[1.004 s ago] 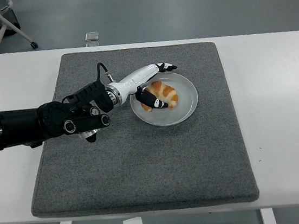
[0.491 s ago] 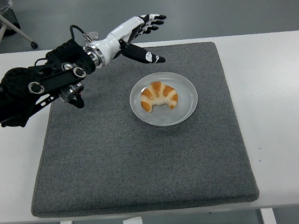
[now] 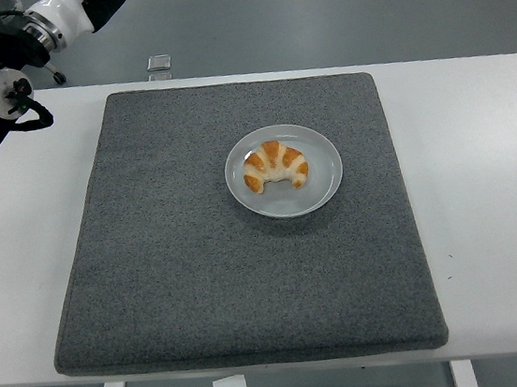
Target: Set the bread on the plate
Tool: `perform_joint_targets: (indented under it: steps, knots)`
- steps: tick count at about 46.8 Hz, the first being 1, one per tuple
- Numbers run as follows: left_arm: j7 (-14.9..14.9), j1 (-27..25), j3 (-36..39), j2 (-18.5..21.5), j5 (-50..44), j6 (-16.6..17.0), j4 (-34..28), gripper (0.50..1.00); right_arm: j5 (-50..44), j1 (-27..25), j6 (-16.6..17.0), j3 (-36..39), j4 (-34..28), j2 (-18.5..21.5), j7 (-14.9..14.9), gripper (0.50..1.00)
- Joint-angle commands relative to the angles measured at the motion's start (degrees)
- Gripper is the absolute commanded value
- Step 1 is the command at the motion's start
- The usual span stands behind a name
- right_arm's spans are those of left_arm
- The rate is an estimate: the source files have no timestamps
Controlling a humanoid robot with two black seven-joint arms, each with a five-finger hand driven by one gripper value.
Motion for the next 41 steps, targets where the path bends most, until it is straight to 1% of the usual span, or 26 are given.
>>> perform_joint_targets:
  steps: [1,4,8,16,23,27,35,41]
  knots:
    - [-0.01,1.99,-0.75,-0.08,-3.06,-3.90,3.98,0.988,-0.01,0.01,-0.01,-0.03,0.12,0.00,-0.01,0.930]
    - [-0.01,3.05,-1.36,-0.17,-5.26,-6.45,6.61,0.988,-0.01,0.10,-0.01,-0.03,0.12,0.00,-0.01,0.930]
    - [-0.01,4.45,-1.54,-1.40,-6.94,-8.30,9.60,0.988,-0.01,0.01,-0.01,0.06,0.12,0.00,-0.01,0.930]
    - [-0.01,6.74,-2.77,-5.00,-8.61,-8.74,13.92,0.988,-0.01,0.01,-0.01,0.06,0.12,0.00,-0.01,0.930]
    - [0.08,9.72,-6.19,-6.15,-9.57,-8.65,13.92,0.988,-0.01,0.10,-0.18,0.06,0.12,0.00,-0.01,0.930]
    - [-0.01,11.39,-6.99,-7.90,-9.66,-8.65,13.92,0.988,0.08,0.10,-0.36,0.06,0.12,0.00,-0.01,0.930]
    - [-0.18,13.86,-7.34,-8.78,-9.66,-8.65,13.66,0.988,0.08,0.10,-0.53,0.15,0.03,0.00,-0.01,0.930]
    - [-0.18,14.12,-7.43,-8.79,-9.66,-8.74,13.65,0.988,0.08,0.10,-0.53,0.15,-0.06,0.00,0.08,0.930]
